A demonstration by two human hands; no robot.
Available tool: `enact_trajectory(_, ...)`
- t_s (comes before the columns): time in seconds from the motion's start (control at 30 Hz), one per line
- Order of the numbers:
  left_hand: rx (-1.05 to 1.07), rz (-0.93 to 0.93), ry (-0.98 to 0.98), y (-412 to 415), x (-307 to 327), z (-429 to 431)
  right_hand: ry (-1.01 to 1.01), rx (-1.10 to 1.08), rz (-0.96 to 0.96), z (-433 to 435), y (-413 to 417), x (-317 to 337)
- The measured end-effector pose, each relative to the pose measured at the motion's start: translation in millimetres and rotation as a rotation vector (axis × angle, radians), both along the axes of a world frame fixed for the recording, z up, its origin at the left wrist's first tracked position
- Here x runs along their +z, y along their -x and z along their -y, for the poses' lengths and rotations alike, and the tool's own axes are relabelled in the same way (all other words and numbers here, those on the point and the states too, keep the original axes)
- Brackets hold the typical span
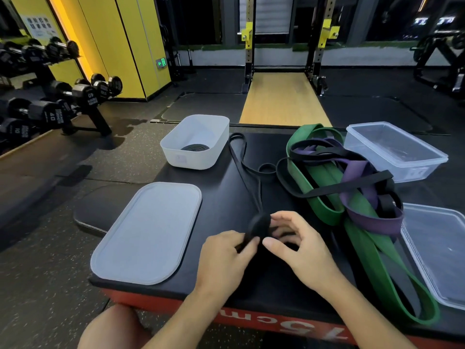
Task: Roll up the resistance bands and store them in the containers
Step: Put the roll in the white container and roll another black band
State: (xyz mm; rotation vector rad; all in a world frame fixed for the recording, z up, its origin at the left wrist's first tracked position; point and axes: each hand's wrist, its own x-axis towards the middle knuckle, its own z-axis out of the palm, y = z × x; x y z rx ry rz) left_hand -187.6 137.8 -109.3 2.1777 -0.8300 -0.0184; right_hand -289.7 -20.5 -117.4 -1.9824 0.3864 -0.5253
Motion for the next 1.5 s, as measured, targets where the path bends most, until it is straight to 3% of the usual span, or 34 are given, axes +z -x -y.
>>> enact_trajectory(0.2,0.056,-0.826,0.455,-8.6,24.6,-5.9,0.212,0.091,-0.027,-12.7,-9.9,1.5)
enact_trajectory(0.33,0.076,-0.999,0.545,-11.3,33.0,-11.0,0.305,0.142,-0.074,-9.6,-15.5,7.2)
enact_trajectory(0.4,0.085,-1.026,0.551,-12.9,32.5,-12.2,0.397,0.203,-0.058,-9.3,-18.1,12.3)
enact_trajectory(0.57,0.055,-1.038,0.497,-13.6,29.6,-14.5,0.322,0.252,-0.049,5.3,-22.5,11.1)
enact_trajectory(0.67,0.069,-1.035,0.481,-18.8,29.1,-15.4,0.393,0.263,-0.024,15.8,-20.7,7.5)
enact_trajectory(0.83,0.056,-1.048,0.425,-22.6,28.7,-12.9,0.626,0.246,-0.149,23.7,-15.8,5.1)
enact_trajectory(1.0,0.035,-1.045,0.238,-25.6,31.0,-9.6,0.779,0.172,-0.181,34.5,-9.7,-4.3)
enact_trajectory(1.13,0.016,-1.051,0.109,-30.8,33.5,-6.3,0.906,0.156,-0.091,30.9,-10.1,-11.3)
enact_trajectory(1.3,-0.029,-1.048,0.012,-37.0,34.9,-4.3,0.85,0.171,-0.052,33.3,-15.4,-12.1)
enact_trajectory(1.5,-0.085,-1.084,-0.099,-47.0,36.8,-1.0,0.967,0.236,-0.018,36.0,-11.3,-11.8)
